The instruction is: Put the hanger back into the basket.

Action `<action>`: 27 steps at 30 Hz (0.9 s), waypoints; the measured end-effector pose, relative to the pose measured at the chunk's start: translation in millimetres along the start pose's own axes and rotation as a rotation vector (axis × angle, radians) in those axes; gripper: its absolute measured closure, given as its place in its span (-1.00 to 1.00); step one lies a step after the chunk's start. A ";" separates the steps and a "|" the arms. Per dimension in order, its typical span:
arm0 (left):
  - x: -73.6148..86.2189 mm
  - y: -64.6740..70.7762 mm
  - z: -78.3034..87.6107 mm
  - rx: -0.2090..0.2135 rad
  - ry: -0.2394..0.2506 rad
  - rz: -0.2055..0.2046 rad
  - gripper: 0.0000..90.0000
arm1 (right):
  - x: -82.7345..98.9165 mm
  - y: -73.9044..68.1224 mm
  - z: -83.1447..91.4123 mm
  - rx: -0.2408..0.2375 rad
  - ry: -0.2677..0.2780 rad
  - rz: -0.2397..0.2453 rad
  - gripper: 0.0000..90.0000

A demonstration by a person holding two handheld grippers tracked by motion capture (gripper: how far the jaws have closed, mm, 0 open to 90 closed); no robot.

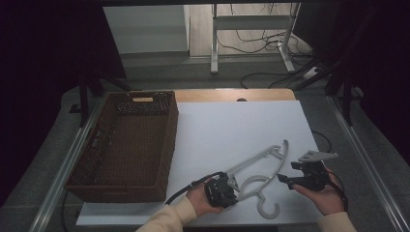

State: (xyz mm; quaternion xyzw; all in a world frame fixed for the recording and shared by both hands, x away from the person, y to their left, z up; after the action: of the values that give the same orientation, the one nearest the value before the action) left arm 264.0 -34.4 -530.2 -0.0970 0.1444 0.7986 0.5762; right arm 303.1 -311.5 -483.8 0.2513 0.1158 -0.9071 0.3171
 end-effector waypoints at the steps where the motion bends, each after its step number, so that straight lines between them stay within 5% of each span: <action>1: 0.0 0.1 0.0 0.000 0.000 0.001 0.80 | 0.1 0.2 0.0 0.000 0.001 -0.001 -0.43; 9: 0.5 -0.4 1.9 0.006 0.013 0.006 0.81 | 2.2 9.3 6.1 0.018 0.043 -0.041 -0.42; 16: 4.4 -7.9 24.6 0.002 0.112 0.037 0.81 | 6.0 22.1 16.2 0.065 0.117 -0.136 -0.41; 27: 8.3 -13.2 40.1 0.010 0.175 0.071 0.81 | 7.9 26.3 17.9 0.072 0.132 -0.173 -0.41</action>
State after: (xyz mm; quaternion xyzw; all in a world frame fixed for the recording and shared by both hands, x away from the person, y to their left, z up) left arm 274.3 -9.4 -496.7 -0.1583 0.2016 0.8063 0.5332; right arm 307.6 -342.5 -474.2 0.3109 0.1250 -0.9161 0.2201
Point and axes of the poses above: each handheld gripper's, and its own axes: z roughly backward along the jaws, x roughly out of its underside, y roughly to its right, the point moved 2 cm from there along -z, roughly forward along the jaws, and after that the axes turned 11 degrees about -y, right-handed, at the moved point
